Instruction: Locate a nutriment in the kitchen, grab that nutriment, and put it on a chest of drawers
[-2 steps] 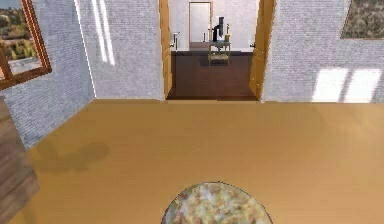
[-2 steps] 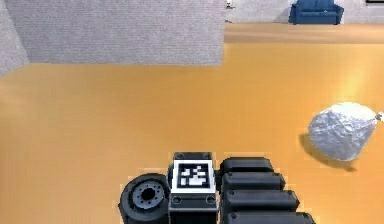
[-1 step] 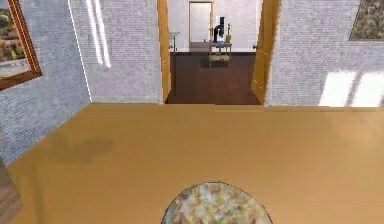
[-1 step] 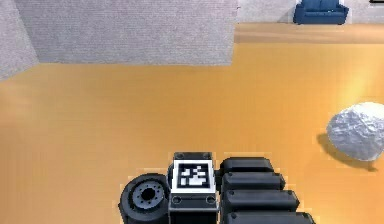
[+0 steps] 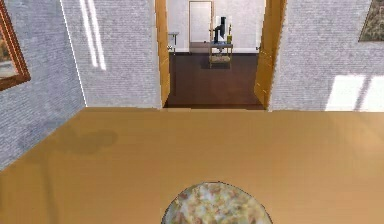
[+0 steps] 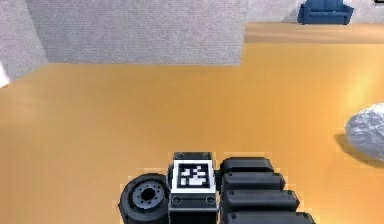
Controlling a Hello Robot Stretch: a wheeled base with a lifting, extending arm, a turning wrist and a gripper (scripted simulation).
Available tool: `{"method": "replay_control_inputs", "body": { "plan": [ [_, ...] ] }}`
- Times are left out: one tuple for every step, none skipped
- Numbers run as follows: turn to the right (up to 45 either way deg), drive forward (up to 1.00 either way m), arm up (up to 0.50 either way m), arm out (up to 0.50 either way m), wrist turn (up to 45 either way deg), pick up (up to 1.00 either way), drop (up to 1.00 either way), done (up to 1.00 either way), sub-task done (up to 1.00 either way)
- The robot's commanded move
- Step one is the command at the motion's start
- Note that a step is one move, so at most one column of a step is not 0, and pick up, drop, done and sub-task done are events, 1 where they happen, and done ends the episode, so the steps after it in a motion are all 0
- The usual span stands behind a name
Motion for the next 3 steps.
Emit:
{"method": "replay_control_inputs", "body": {
  "plan": [
    [6.0, 0.00, 0.00, 0.00, 0.0, 0.00, 0.00, 0.00, 0.00],
    [0.0, 1.00, 0.00, 0.00, 0.0, 0.00, 0.00, 0.00, 0.00],
    [0.0, 1.00, 0.00, 0.00, 0.0, 0.00, 0.00, 0.00, 0.00]
  ]
}}
